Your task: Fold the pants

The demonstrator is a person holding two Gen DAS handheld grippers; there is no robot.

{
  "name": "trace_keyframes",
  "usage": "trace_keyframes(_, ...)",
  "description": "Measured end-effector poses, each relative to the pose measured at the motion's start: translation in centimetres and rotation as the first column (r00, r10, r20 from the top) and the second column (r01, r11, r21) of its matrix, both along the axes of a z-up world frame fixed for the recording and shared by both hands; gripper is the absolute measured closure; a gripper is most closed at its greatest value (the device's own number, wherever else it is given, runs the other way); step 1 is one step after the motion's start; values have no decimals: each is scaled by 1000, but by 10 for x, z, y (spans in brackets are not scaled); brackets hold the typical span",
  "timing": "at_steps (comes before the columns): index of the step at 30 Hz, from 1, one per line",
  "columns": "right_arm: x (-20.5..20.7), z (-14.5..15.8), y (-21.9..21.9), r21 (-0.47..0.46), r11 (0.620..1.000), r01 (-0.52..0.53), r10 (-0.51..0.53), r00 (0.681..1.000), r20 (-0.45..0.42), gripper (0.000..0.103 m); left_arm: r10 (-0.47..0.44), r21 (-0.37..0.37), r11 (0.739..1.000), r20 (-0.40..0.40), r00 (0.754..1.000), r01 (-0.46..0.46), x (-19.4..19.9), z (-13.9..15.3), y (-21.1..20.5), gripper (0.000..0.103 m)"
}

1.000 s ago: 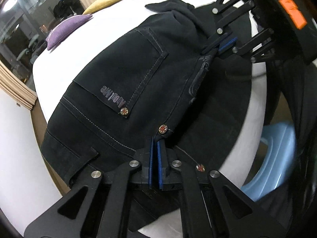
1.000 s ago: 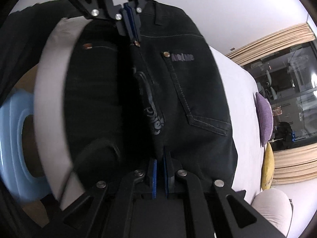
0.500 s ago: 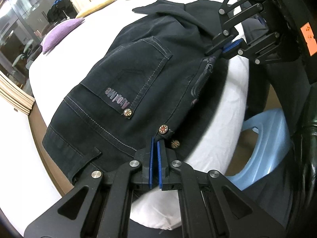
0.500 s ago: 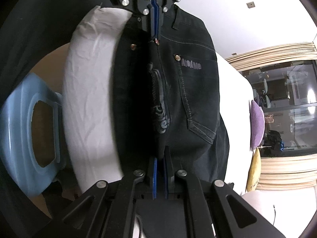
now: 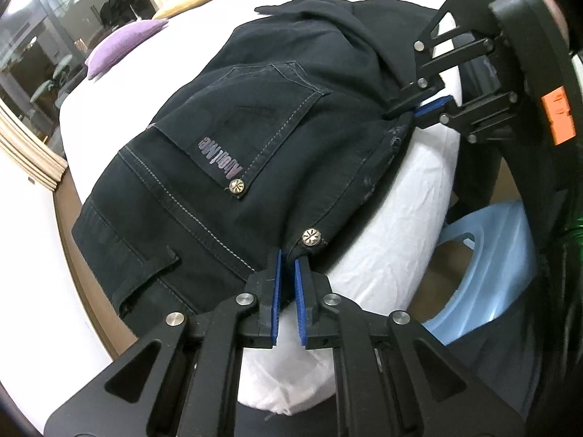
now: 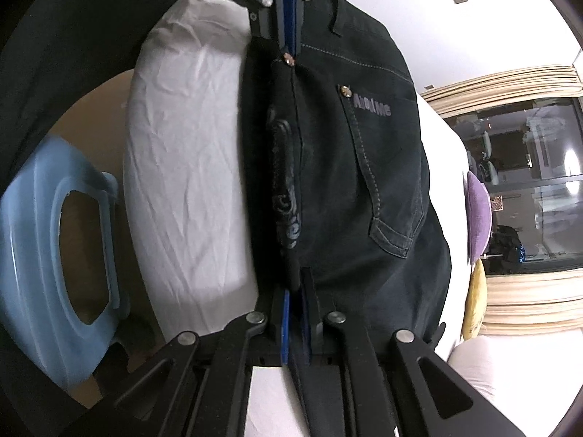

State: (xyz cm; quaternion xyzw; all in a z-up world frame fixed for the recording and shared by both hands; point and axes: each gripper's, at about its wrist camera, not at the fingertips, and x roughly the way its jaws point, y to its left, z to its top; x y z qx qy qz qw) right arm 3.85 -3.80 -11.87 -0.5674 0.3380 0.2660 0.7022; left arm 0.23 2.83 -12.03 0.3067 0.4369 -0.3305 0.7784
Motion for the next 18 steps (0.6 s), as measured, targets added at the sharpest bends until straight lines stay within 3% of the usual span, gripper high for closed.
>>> trace_keyframes(5,5,-1,2,21,999,32,-33,999,3,94,-4,55,998,-41,999,6,-3,10,11,94)
trace_keyframes(8,8,-3,4,28,998,55,-55,998,8,94,16,46,999,-60,998,-14,0,24,16,94)
trace_keyframes(11,7,-5,6,40,996,79,-79,997,12,94,58,-69,996,-45,997,-61,9,48,8,94)
trace_keyframes(14,5,-7,7,52,993,103,-104,994,20,93,103,-194,975,-42,994,-110,28,59,-19,94)
trace_keyframes(18,5,-5,4,91,985,146,-150,988,42,88,131,-231,962,-65,989,-143,54,39,-63,94)
